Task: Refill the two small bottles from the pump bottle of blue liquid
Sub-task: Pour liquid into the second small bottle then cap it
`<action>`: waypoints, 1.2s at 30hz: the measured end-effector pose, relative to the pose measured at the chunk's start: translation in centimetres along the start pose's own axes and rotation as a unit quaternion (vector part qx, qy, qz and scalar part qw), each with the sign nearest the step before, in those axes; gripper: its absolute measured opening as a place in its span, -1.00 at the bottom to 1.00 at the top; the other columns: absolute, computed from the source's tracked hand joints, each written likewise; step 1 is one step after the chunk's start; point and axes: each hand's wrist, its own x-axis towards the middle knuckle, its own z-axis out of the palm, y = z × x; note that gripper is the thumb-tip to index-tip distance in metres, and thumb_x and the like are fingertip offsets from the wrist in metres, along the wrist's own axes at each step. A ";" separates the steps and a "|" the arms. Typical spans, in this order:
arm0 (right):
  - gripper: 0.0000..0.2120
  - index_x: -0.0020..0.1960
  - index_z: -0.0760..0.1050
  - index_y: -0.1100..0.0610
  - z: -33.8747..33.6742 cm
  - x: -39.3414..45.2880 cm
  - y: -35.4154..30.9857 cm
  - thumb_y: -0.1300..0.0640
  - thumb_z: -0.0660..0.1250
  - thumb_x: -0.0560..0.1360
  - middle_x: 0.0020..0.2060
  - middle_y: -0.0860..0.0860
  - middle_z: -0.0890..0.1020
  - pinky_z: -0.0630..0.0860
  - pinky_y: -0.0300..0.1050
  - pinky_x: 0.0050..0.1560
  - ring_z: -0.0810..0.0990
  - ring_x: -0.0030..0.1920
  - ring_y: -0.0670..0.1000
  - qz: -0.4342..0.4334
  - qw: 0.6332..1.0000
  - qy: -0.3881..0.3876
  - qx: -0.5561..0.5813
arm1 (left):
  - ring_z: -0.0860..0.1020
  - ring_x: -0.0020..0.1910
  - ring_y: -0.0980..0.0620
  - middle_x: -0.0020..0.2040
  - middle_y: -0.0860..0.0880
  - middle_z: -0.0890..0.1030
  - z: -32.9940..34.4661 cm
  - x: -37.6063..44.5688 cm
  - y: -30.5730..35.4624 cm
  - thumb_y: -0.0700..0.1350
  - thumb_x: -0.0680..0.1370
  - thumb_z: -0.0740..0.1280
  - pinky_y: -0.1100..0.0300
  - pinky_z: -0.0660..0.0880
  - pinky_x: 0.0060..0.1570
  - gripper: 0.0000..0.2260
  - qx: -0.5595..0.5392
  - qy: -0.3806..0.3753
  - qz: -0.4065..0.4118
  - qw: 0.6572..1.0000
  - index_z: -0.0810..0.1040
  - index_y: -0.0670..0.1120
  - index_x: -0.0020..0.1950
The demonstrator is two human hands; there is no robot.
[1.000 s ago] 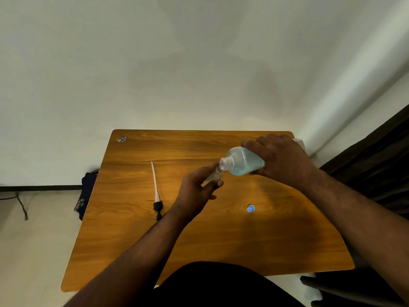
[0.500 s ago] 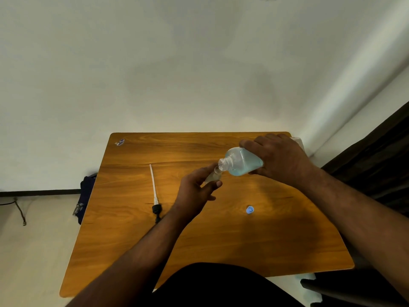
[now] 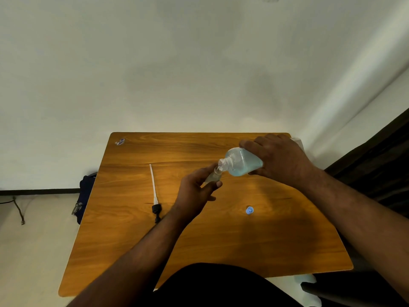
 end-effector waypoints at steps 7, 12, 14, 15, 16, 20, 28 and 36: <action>-0.23 0.21 0.33 0.02 0.0 0.1 -0.1 -0.08 0.62 0.13 -0.13 0.08 0.67 0.56 0.07 -0.15 0.64 -0.19 0.14 -0.002 1.000 0.001 -0.002 | 0.61 0.09 0.00 0.16 0.03 0.58 -0.1 -0.1 -0.1 -0.30 0.50 0.41 -0.04 0.66 -0.27 -0.51 0.002 0.001 0.000 1.000 0.46 0.24 0.24; -0.22 0.22 0.32 0.02 0.1 -0.1 0.0 -0.09 0.62 0.13 -0.13 0.08 0.66 0.56 0.08 -0.14 0.64 -0.18 0.14 -0.002 1.000 -0.005 -0.006 | 0.61 0.10 0.04 0.15 0.10 0.57 0.0 -0.2 -0.2 -0.30 0.49 0.41 -0.05 0.66 -0.26 -0.51 -0.003 0.000 -0.002 1.000 0.46 0.21 0.26; -0.22 0.22 0.32 0.02 0.1 -0.1 -0.1 -0.09 0.62 0.13 -0.12 0.09 0.66 0.56 0.09 -0.14 0.64 -0.17 0.14 -0.001 1.000 -0.008 -0.004 | 0.61 0.09 0.05 0.15 0.10 0.57 0.0 -0.3 -0.2 -0.29 0.49 0.41 -0.08 0.66 -0.26 -0.51 -0.001 0.002 -0.003 1.000 0.46 0.19 0.27; -0.22 0.22 0.32 0.02 0.1 -0.1 -0.1 -0.09 0.62 0.13 -0.12 0.09 0.67 0.56 0.10 -0.14 0.64 -0.17 0.15 0.000 1.000 -0.008 -0.002 | 0.61 0.09 0.06 0.15 0.11 0.58 0.0 -0.3 -0.2 -0.29 0.49 0.41 -0.09 0.66 -0.26 -0.52 -0.001 0.003 -0.004 1.000 0.46 0.19 0.27; -0.22 0.22 0.33 0.02 0.2 -0.2 -0.1 -0.09 0.62 0.13 -0.11 0.09 0.67 0.57 0.10 -0.14 0.64 -0.17 0.15 0.002 1.000 -0.009 0.000 | 0.61 0.09 0.06 0.15 0.11 0.57 0.0 -0.3 -0.1 -0.28 0.49 0.41 -0.09 0.66 -0.26 -0.52 -0.002 0.003 -0.003 1.000 0.47 0.20 0.26; -0.22 0.23 0.33 0.03 0.4 -0.6 -0.3 -0.10 0.62 0.13 -0.09 0.10 0.66 0.57 0.09 -0.14 0.63 -0.16 0.14 0.017 1.000 -0.009 0.014 | 0.61 0.10 0.05 0.17 0.08 0.58 0.0 -0.4 0.0 -0.28 0.50 0.41 -0.09 0.66 -0.25 -0.52 -0.004 0.001 0.005 1.000 0.47 0.22 0.25; -0.19 0.31 0.29 -0.01 2.0 -2.0 -2.3 -0.09 0.60 0.18 0.10 0.08 0.60 0.48 -0.11 -0.08 0.55 0.01 0.05 0.150 0.971 0.011 0.187 | 0.60 0.13 0.10 0.17 0.08 0.59 -0.2 -0.7 0.2 -0.24 0.49 0.43 -0.08 0.66 -0.23 -0.57 -0.018 0.014 -0.003 1.000 0.51 0.19 0.23; -0.18 0.33 0.27 -0.05 4.8 -1.9 -4.5 -0.03 0.60 0.18 0.19 -0.11 0.47 0.50 -0.27 -0.04 0.46 0.13 -0.03 0.329 0.826 0.035 0.457 | 0.57 0.20 0.13 0.19 0.05 0.64 -0.7 -0.9 -0.9 -0.23 0.44 0.48 -0.01 0.61 -0.01 -0.60 -0.008 0.052 -0.002 0.999 0.58 0.03 0.25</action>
